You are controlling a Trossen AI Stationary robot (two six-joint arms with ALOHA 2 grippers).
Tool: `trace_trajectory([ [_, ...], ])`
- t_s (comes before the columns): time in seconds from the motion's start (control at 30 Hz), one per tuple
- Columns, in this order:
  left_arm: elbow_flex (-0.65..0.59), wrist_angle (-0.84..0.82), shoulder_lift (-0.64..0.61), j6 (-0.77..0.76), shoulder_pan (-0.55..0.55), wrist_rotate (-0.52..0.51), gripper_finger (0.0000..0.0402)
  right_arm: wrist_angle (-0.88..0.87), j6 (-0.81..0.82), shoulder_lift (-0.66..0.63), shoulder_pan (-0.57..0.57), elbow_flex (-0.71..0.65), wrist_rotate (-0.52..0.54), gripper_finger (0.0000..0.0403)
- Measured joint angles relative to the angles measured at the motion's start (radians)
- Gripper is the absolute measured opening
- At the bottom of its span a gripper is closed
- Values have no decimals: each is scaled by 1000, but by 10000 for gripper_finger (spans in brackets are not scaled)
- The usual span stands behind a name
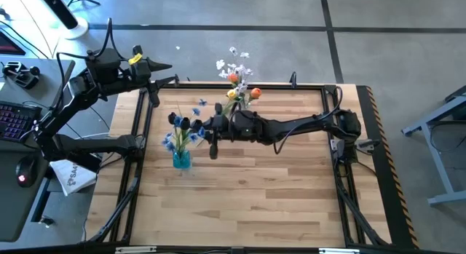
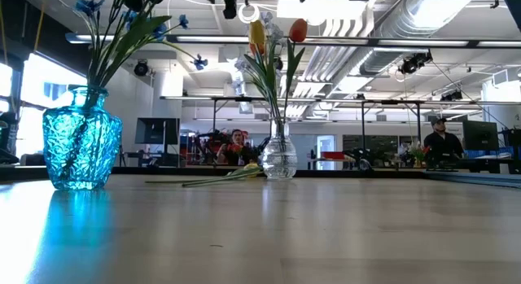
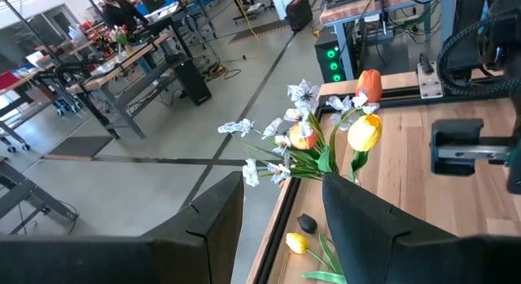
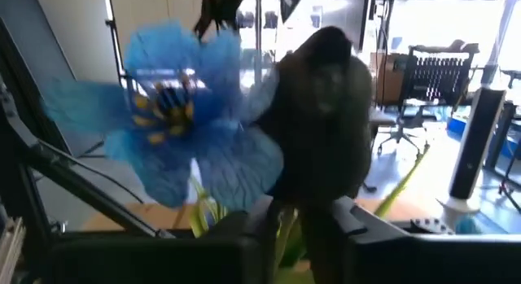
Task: Sort flowers into vase by color
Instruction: Put the bottom black flower into the blue vase
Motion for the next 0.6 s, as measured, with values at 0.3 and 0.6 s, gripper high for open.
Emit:
trace_trajectory([
  [0.3, 0, 0, 0, -1, 0, 0, 158, -141, 132, -5, -24, 63, -121, 216],
  [0.6, 0, -25, 0, -34, 0, 2, 158, -757, 199, -6, -48, 317, -191, 334],
])
